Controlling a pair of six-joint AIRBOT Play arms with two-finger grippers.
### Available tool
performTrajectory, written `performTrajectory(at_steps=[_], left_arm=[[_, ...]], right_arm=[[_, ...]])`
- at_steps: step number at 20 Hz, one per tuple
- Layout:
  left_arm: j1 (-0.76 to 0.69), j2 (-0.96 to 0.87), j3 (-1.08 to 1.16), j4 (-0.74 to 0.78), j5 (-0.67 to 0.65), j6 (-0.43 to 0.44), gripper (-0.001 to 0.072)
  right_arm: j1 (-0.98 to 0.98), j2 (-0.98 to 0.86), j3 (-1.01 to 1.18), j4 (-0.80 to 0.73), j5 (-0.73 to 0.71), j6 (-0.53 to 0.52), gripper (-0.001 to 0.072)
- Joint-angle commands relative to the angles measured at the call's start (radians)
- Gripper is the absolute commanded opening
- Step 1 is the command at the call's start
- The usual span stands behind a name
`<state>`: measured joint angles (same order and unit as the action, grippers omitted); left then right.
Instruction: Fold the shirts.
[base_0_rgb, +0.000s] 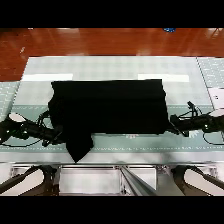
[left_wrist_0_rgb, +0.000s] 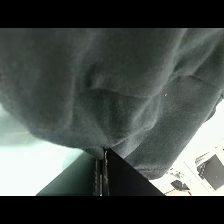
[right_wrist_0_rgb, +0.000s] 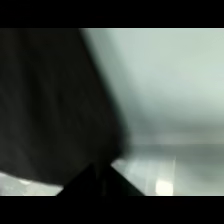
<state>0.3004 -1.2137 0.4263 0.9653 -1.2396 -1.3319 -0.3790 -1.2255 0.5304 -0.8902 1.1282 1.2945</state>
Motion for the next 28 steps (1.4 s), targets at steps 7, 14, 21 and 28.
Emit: performTrajectory(at_steps=[7,14,21,28], left_arm=[[0.0,0.056,0.285,-0.042,0.162,-0.009,0.0026],[-0.048,-0.2,0.661,-0.155,0.218,-0.019,0.0026],[-0.105,-0.558,1.045,-0.154,0.163,-0.101,0.0026],[-0.107,-0.671,1.12,-0.15,0.119,-0.135,0.0456]], right_arm=[[0.039,0.061,0.243,0.019,0.086,-0.048,0.0021],[0.11,-0.132,0.459,0.134,-0.039,-0.036,0.0021],[0.146,-0.422,0.754,0.178,-0.071,0.003,0.0021],[0.17,-0.558,0.859,0.216,-0.166,0.024,0.0413]])
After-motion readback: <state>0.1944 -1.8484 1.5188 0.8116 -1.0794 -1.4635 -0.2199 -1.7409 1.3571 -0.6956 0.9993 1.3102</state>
